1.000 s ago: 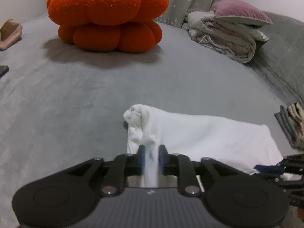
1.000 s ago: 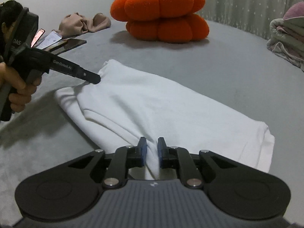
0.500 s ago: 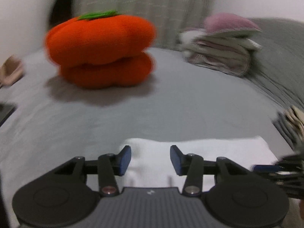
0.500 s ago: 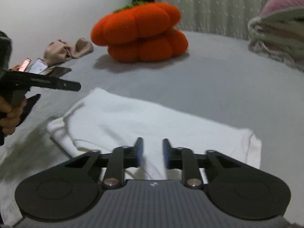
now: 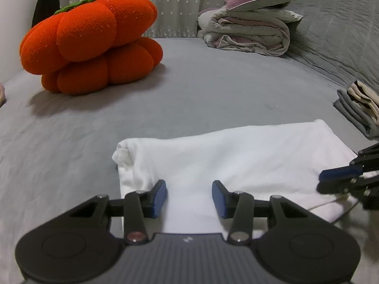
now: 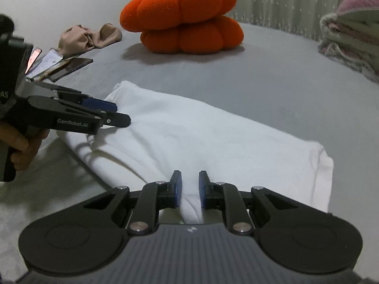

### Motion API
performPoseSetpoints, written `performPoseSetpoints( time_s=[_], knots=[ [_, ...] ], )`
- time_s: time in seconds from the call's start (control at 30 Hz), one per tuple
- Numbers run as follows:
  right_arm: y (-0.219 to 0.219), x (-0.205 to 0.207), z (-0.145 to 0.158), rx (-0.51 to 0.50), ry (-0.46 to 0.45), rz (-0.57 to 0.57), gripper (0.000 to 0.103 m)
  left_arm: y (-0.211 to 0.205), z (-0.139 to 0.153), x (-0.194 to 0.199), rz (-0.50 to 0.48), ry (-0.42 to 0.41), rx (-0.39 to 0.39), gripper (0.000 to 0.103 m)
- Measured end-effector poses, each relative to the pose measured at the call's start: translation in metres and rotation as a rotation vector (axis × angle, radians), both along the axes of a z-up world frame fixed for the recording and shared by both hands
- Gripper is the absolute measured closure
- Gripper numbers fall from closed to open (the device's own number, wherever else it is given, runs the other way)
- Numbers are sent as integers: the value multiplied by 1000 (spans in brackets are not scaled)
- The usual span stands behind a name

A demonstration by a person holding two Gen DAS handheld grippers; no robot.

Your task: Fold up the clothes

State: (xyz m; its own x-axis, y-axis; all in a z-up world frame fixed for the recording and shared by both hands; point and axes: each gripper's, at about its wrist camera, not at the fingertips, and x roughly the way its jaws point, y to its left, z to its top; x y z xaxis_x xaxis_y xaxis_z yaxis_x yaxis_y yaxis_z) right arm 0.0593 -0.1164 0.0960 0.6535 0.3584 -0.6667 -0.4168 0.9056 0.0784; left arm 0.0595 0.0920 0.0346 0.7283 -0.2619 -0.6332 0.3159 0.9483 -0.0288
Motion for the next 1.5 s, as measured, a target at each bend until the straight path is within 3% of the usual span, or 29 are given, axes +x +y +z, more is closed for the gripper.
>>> performPoseSetpoints(
  time_s=[0.1,0.17,0.33,0.47,0.67,0.83,0.97,1.1,1.23,1.4,1.5],
  knots=[
    [-12,0,2,32,30,-6,99,-2,1,-2,-3,-2,5,58],
    [-18,1,4,64,47,-12,100,0,1,0,-5,0,1,58],
    [-22,-4,16,56,-31,-64,91,0,0,-3,-9,-1,5,58],
    [-31,8,0,-14,17,-160,88,1,0,-3,-11,5,2,58],
    [-49,9,1,-31,49,-174,89,5,0,-5,-25,15,-8,58],
    [-45,7,5,-55,36,-166,89,13,7,-5,-31,32,-45,58],
    [-33,-2,18,-33,-46,-143,85,12,18,-10,-47,5,-119,57],
    [-12,-9,14,-33,-37,-59,85,-6,11,-16,-103,12,-96,55],
    [2,-13,0,-137,-38,-9,81,-15,-2,-20,-107,34,-34,54],
    [-10,-8,4,-109,-2,3,79,1,3,-14,-92,85,-92,53],
    [-14,-7,10,-83,-22,-22,79,5,10,-8,-54,73,-130,53]
  ],
)
